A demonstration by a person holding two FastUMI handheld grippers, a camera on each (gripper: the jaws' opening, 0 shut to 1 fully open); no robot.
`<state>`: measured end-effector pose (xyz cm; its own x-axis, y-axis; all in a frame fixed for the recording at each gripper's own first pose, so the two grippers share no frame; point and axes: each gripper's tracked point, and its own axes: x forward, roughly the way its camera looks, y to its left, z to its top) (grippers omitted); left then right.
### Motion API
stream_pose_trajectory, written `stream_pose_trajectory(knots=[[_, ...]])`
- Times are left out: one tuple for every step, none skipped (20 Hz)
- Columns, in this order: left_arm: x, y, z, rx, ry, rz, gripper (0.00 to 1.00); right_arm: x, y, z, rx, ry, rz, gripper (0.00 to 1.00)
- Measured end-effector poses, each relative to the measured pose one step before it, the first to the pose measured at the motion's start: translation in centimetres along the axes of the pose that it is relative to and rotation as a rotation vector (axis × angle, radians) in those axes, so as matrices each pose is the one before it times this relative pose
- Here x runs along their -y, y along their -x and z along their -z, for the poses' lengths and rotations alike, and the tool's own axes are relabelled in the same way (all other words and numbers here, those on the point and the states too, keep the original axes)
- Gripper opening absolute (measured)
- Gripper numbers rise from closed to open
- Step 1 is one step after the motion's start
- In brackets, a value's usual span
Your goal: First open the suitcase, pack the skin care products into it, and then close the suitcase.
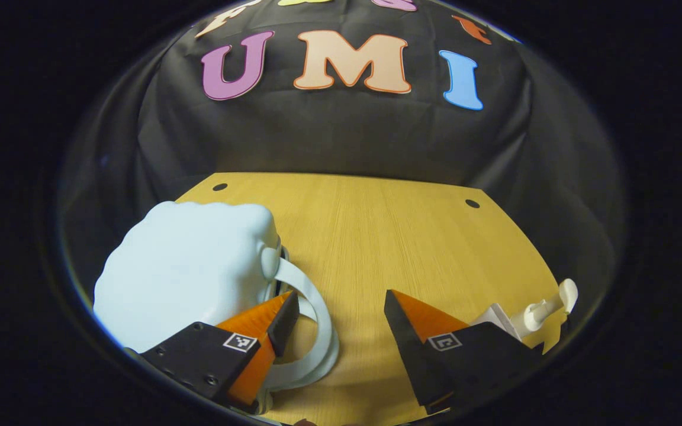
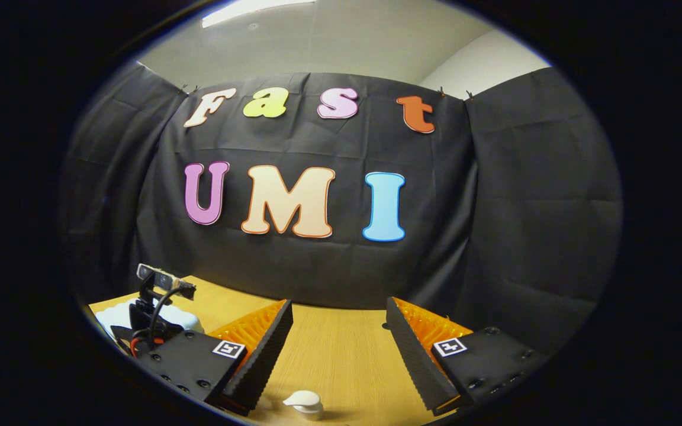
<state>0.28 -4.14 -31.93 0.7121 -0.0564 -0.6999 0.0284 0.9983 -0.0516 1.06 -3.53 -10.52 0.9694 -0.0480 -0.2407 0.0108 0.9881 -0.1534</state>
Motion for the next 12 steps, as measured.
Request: stream_pose_trajectory(knots=[[0.095, -0.362, 0.367, -0.01694, -0.00138, -0.00668, 0.89, 0.066, 0.083, 0.15, -0.00197, 0.00154, 0.0007, 0.99], [-0.008, -0.335, 0.254, -0.0186, 0.00606, -0.00905, 0.89, 0.036, -0.067, 0.096, -0.00102, 0.0006, -0.00014, 1.0], [-0.123, -0.378, 0.565, -0.02424, 0.01084, -0.0095, 0.9, 0.032, 0.002, -0.003, 0.00038, -0.00027, 0.00042, 1.0], [0.089, -0.351, 0.34, -0.02072, 0.01513, -0.0025, 0.89, 0.059, -0.039, 0.178, -0.0004, 0.00052, 0.00038, 1.0], [-0.04, -0.302, 0.354, -0.01984, 0.00852, -0.00631, 0.89, 0.06, -0.037, 0.122, -0.0015, 0.00151, 0.0017, 1.0], [-0.063, -0.29, 0.203, -0.01224, 0.00101, -0.00581, 0.9, 0.065, -0.129, 0.066, -0.00269, 0.00038, 0.00162, 0.99], [-0.066, -0.347, 0.225, -0.00898, -0.00254, -0.00522, 0.89, 0.107, -0.073, 0.123, -0.00328, -0.00115, 0.00177, 1.0], [-0.064, -0.33, 0.097, -0.00577, -0.00526, -0.00413, 0.89, 0.109, -0.018, 0.143, -0.00276, -0.00113, 0.00154, 1.0], [0.123, -0.195, 0.291, -0.01184, -0.00323, 0.00632, 0.89, 0.077, -0.036, 0.01, -0.00185, 0.00013, 0.00283, 1.0], [0.511, -0.079, 0.219, -0.01736, 0.00293, 0.02536, 0.88, 0.229, -0.063, 0.03, 0.00147, 0.00083, 0.0044, 0.99], [-0.028, -0.017, 0.296, -0.01494, 0.00215, 0.00236, 0.83, 0.124, -0.036, -0.044, 0.00218, 0.00075, 0.00417, 0.99], [-0.634, -0.128, 0.049, -0.00569, -0.00673, -0.01382, 0.74, 0.044, -0.119, -0.036, 0.00081, -0.00022, 0.00293, 0.99]])
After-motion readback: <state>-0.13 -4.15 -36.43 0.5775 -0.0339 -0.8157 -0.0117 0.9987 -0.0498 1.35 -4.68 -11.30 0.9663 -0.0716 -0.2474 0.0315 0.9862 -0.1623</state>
